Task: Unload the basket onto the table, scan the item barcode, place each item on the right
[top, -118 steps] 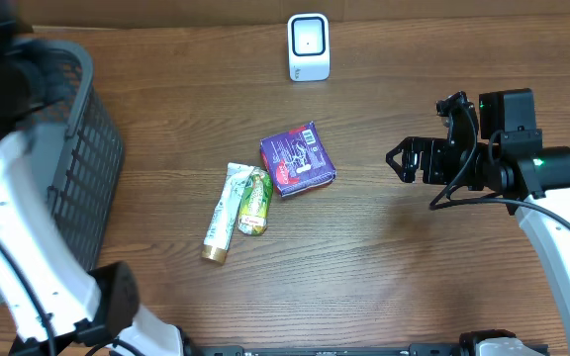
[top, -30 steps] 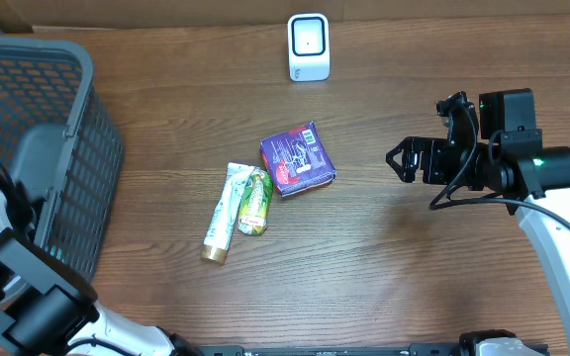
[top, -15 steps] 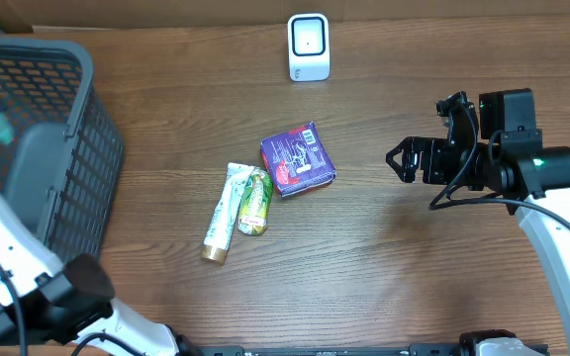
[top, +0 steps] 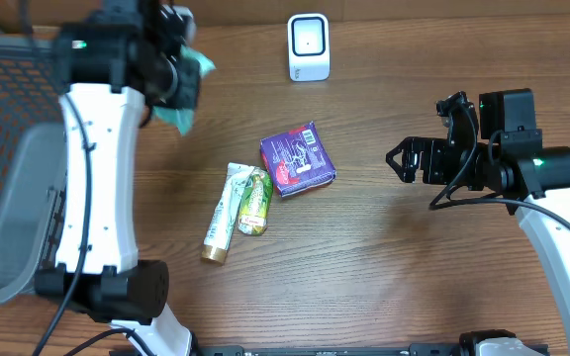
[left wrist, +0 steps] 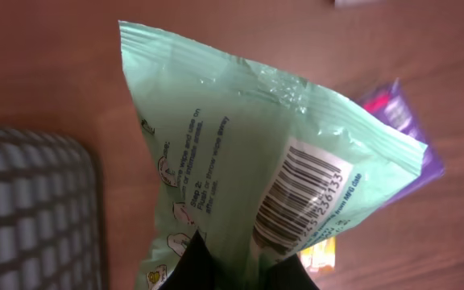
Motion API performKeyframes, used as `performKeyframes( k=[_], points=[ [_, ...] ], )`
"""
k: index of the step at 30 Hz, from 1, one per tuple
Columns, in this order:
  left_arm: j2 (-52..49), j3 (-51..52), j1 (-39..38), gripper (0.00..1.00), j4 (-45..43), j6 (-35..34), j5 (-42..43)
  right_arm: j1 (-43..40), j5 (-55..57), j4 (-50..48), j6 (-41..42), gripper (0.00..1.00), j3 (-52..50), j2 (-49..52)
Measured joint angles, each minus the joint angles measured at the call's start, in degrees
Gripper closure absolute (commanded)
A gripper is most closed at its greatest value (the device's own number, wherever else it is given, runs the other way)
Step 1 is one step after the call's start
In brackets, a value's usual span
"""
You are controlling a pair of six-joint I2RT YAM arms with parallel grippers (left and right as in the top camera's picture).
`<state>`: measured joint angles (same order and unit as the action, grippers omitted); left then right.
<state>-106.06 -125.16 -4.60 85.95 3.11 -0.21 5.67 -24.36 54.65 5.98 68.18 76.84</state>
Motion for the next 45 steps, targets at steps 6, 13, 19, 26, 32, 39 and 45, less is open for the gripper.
performKeyframes(
  k=[6,13,19,26,32,39,45],
  points=[
    [0.0,19.8,-0.2,0.96,-9.0,-0.1,-1.5,0.0,0.0,0.0,0.0,0.00,0.0,0.0],
    [0.0,40.0,-0.2,0.96,-18.0,-0.2,-2.0,0.0,0.0,0.0,0.0,0.00,0.0,0.0],
    [0.0,47.0,-0.2,0.70,-22.7,-0.1,-1.7,0.0,0.0,0.0,0.0,0.00,0.0,0.0],
    [0.0,47.6,0.0,0.18,-24.7,-0.5,2.2,0.0,0.0,0.0,0.0,0.00,0.0,0.0],
    [0.0,46.8,0.1,0.16,-24.0,-0.7,3.3,0.0,0.0,0.0,0.0,0.00,0.0,0.0],
    [1.5,35.5,0.1,0.14,-19.1,-1.3,4.6,0.0,0.0,0.0,0.0,0.00,0.0,0.0],
    [8.4,25.9,-2.2,0.12,-16.2,-1.5,4.8,0.0,0.0,0.0,0.0,0.00,0.0,0.0]
  ],
)
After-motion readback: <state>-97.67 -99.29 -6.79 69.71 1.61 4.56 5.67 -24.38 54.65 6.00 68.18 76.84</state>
